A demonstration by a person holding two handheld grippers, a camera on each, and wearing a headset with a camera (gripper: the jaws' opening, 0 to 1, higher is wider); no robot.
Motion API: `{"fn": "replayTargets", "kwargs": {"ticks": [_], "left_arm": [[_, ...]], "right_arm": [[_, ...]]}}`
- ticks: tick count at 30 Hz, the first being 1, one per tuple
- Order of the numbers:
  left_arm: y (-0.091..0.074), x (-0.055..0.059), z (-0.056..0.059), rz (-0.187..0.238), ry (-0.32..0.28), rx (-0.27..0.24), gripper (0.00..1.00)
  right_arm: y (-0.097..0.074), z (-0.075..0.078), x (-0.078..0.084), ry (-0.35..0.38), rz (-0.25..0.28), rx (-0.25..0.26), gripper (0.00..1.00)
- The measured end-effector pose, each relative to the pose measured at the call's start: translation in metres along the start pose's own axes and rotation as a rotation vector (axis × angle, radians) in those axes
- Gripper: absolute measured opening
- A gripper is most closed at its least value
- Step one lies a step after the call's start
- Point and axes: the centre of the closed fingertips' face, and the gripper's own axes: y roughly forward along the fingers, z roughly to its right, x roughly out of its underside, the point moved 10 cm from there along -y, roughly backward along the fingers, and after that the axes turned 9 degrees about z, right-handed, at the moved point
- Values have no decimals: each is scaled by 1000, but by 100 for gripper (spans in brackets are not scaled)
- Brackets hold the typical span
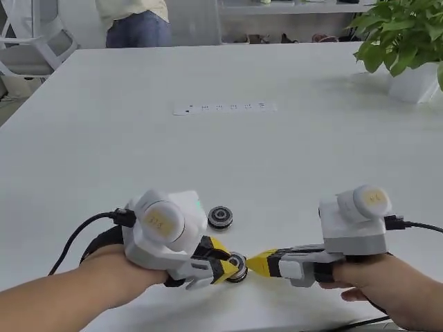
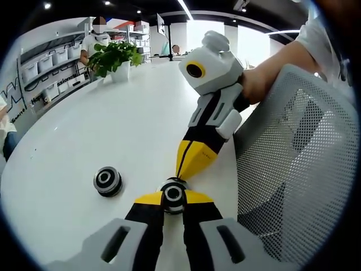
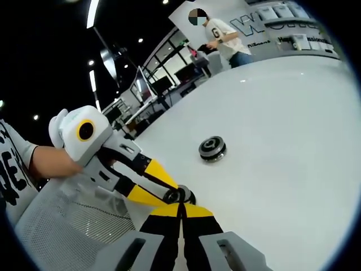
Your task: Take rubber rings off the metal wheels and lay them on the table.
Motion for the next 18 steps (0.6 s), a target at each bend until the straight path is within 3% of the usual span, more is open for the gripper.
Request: {"fn": "replayTargets", "kwargs": {"ticks": [18], "left_arm": [[0, 0, 0, -11, -4, 0, 6]], "right_arm": [[3, -4, -1, -12, 4, -33, 0]]}}
